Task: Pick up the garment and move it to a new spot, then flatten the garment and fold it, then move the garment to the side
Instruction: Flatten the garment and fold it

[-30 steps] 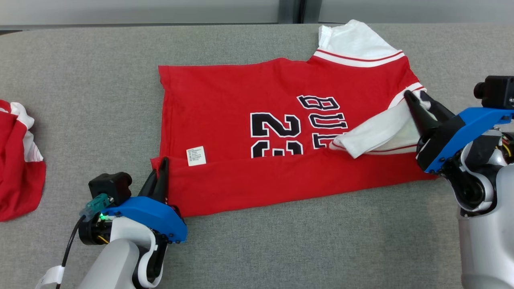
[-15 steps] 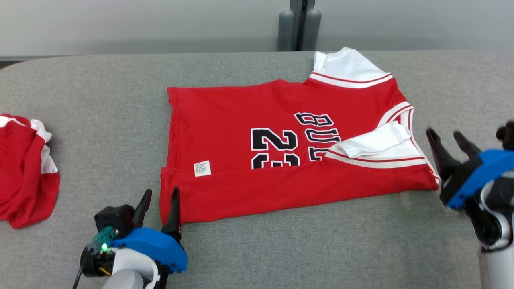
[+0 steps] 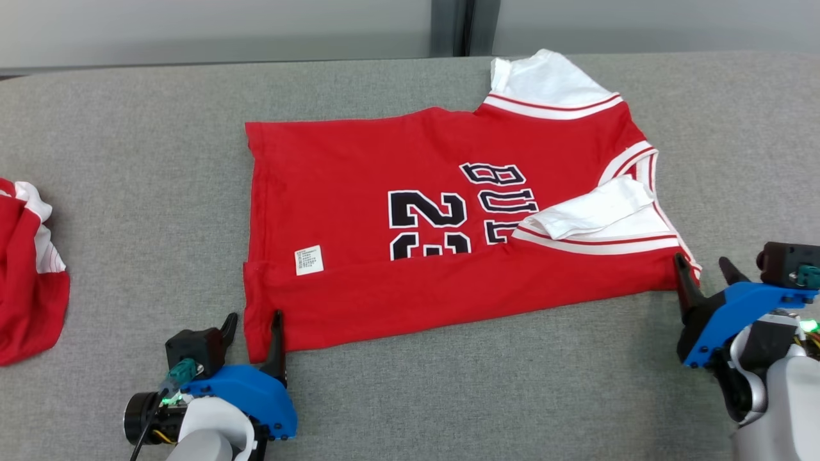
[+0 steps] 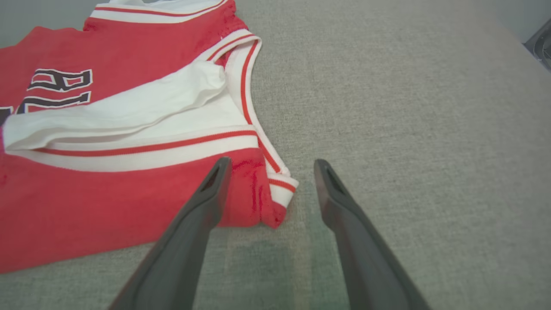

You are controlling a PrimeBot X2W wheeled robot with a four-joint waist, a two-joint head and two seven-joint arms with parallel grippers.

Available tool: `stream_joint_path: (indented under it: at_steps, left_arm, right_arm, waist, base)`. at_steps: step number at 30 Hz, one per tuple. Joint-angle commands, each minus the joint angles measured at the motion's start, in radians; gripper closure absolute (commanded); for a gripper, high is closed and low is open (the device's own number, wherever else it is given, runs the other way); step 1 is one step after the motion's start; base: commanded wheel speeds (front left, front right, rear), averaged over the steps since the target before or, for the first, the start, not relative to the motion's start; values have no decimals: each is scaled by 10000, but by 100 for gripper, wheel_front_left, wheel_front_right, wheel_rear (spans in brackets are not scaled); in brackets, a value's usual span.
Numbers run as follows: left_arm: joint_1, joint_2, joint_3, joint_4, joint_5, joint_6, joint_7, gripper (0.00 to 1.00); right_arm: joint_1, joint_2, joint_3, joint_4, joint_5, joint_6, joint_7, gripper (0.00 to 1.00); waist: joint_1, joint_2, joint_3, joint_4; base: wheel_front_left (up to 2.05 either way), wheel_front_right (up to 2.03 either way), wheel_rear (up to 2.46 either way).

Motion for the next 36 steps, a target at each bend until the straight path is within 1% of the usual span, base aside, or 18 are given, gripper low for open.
stream_joint_path:
  at_steps: [1, 4, 8, 9, 10, 11, 12, 13, 14, 18, 22, 27, 33, 34, 35, 36]
  left_arm:
    - [-60, -60, -109, 193, 18, 27, 202, 0]
    - [-50, -158, -231, 414, -101, -33, 533, 0]
    - [18, -273, -442, 750, -300, -233, 1120, 0]
    - [31, -301, -529, 804, -331, -323, 1256, 45]
    - [25, -314, -601, 826, -337, -404, 1326, 65]
    - [28, -321, -679, 864, -353, -456, 1425, 100]
    - [60, -341, -768, 931, -404, -523, 1573, 100]
    - [56, -324, -822, 945, -378, -584, 1630, 100]
    - [33, -296, -812, 942, -380, -593, 1634, 100]
    - [9, -194, -792, 894, -406, -692, 1470, 100]
    - [41, -32, -621, 552, -410, -612, 1185, 100]
    - [284, 378, -323, -191, -621, -432, 1321, 100]
    - [883, 781, -126, -1321, -908, -124, 1913, 100]
    - [1015, 855, -113, -1534, -935, -62, 2003, 100]
    - [1473, 1029, -93, -2037, -1049, 96, 2271, 100]
    - [1622, 1073, -109, -2198, -1121, 124, 2391, 100]
  right_arm:
    - [-220, 98, -37, 334, -7, 1, -148, 0]
    - [-454, 145, -30, 919, -107, 1, -260, 0]
    - [-654, 203, -155, 1696, -353, 1, -106, 0]
    - [-656, 216, -188, 1843, -389, 1, -63, 0]
    - [-665, 233, -190, 1979, -372, 1, -4, 0]
    - [-663, 252, -185, 2120, -363, 1, 114, 23]
    - [-631, 263, -156, 2241, -401, 1, 225, 55]
    - [-602, 278, -115, 2314, -438, 1, 292, 80]
    - [-567, 282, -75, 2377, -465, 1, 393, 100]
    - [-403, 189, -87, 2189, -354, -1, 313, 100]
    - [-48, 179, -137, 1601, -147, -3, 274, 100]
    - [862, 244, -87, 142, 206, -1, 571, 100]
    - [2283, 301, -111, -1694, 658, -3, 1150, 100]
    - [2502, 304, -78, -1905, 836, -3, 1234, 100]
    - [3134, 309, -68, -2386, 1414, -3, 1409, 100]
    - [3327, 310, -49, -2496, 1651, -3, 1489, 100]
  waist:
    - [0, 1, 128, 72]
    - [0, 1, 268, 127]
    - [0, 1, 380, 184]
    - [0, 1, 386, 199]
    - [0, 1, 390, 215]
    - [0, 1, 387, 227]
    - [0, 1, 376, 236]
    - [0, 1, 364, 241]
    - [0, 1, 348, 241]
    - [0, 1, 213, 229]
    - [0, 1, -40, 222]
    - [0, 1, -405, 165]
    - [0, 1, -804, 36]
    - [0, 1, -849, 21]
    - [0, 1, -976, -2]
    - [0, 1, -1008, -2]
  base:
    - [0, 0, 0]
    - [0, 0, 0]
    - [0, 0, 0]
    - [0, 0, 0]
    - [0, 0, 0]
    - [0, 0, 0]
    - [0, 0, 0]
    - [0, 0, 0]
    - [0, 0, 0]
    - [0, 0, 0]
    - [0, 0, 0]
    - [0, 0, 0]
    - [0, 0, 0]
    - [0, 0, 0]
    - [0, 0, 0]
    - [0, 0, 0]
